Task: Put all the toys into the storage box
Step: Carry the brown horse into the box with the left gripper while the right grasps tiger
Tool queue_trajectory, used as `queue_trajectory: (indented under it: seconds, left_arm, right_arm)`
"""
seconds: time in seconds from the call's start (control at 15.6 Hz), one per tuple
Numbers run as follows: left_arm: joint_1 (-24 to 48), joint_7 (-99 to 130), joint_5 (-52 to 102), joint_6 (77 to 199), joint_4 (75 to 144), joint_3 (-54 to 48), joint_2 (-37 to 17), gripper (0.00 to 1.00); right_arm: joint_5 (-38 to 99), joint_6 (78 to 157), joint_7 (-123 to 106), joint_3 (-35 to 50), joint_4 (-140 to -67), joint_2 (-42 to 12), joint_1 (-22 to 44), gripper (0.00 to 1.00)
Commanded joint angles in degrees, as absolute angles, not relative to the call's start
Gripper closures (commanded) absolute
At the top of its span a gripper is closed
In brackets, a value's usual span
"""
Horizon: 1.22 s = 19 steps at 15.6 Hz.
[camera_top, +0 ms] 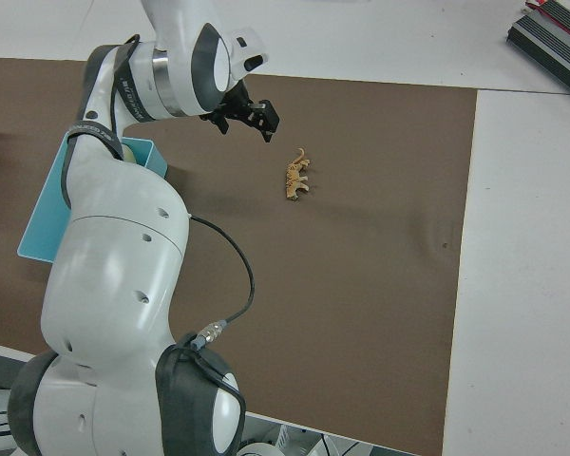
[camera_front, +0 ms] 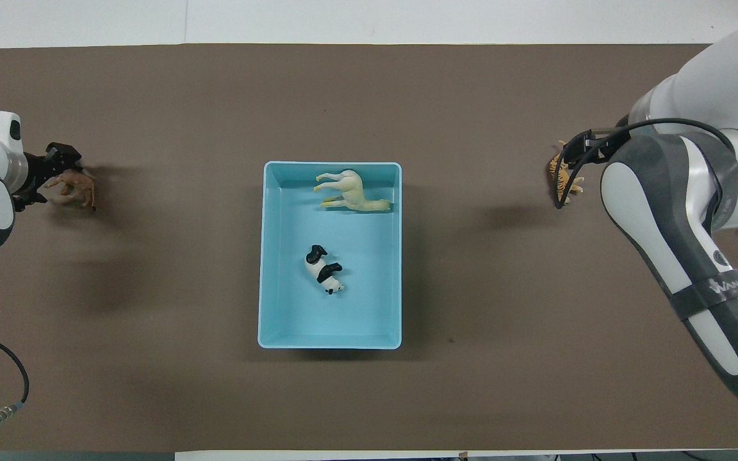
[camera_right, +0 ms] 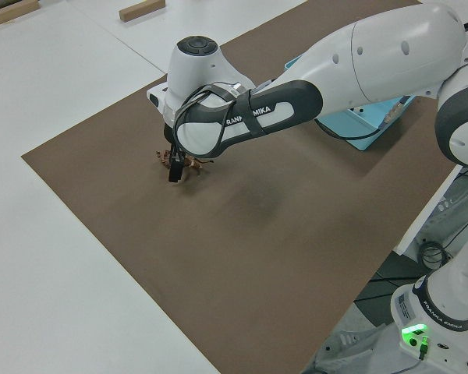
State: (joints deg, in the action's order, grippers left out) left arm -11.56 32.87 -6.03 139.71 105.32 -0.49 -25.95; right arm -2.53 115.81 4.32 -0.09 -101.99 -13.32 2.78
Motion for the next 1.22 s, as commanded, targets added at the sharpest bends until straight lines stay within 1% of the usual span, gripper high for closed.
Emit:
queue_trajectory:
  seconds: [0.0,0.06,0.13,0.26,0.32,0.39,0.45,0.58,0.71,0.83,0.9,1.03,1.16]
  left_arm:
    - [-11.2,33.8,-6.0,142.2,107.9,-0.3,-24.8,0.00]
    - [-11.2,33.9,-6.0,142.1,107.7,-0.3,-24.8,0.01]
    - [-11.2,33.8,-6.0,141.8,107.4,-0.3,-24.8,0.26]
    - [-10.8,33.9,-6.0,141.2,107.2,-0.4,-24.8,0.70]
    - [-10.6,33.9,-6.0,140.5,107.1,-0.3,-24.8,0.94]
    - [-10.4,33.9,-6.0,138.5,106.3,-0.3,-24.8,1.00]
    - [-10.1,33.9,-5.9,135.1,103.6,-0.4,-25.0,1.00]
    - [-7.6,33.9,-5.5,124.4,96.0,-0.4,-25.5,1.00]
    - [-6.4,34.4,-3.9,116.7,92.4,-1.1,-24.1,1.00]
    - [-3.0,37.5,1.7,110.7,92.2,-1.7,-19.2,1.00]
    - [0.1,41.6,2.6,108.0,92.3,-1.8,-16.8,1.00]
    - [8.2,53.6,2.6,106.4,92.5,-1.8,-14.7,1.00]
    - [15.7,62.1,2.6,107.1,93.1,-1.7,-14.2,1.00]
  right_arm:
    - [-2.5,125.6,-1.1,0.8,-114.0,-7.6,2.9,0.00]
    - [-2.5,128.6,-4.1,0.8,-115.2,-8.0,1.8,0.00]
    - [-2.5,130.7,-4.9,0.8,-116.0,-9.0,1.6,0.00]
    - [-2.5,134.6,-4.9,0.8,-116.5,-11.6,1.4,0.00]
    - [-2.5,135.0,-5.1,0.8,-116.0,-12.3,1.1,0.00]
    - [-2.5,135.6,-5.3,0.9,-115.6,-13.1,0.8,0.00]
    - [-2.4,135.6,-5.3,0.9,-113.9,-14.6,0.6,0.00]
    - [-2.2,135.8,-5.1,1.0,-111.1,-17.6,0.7,0.00]
    - [-2.3,135.6,-5.3,1.0,-108.1,-20.0,0.4,0.00]
    - [-2.2,135.8,-5.2,1.1,-106.2,-22.7,0.5,0.00]
    - [-2.1,137.2,-5.2,1.1,-106.1,-23.8,0.9,0.00]
    - [-2.2,139.0,-5.1,1.1,-106.3,-25.4,1.2,0.00]
    - [-2.1,139.0,-4.8,1.1,-107.0,-25.8,1.5,0.00]
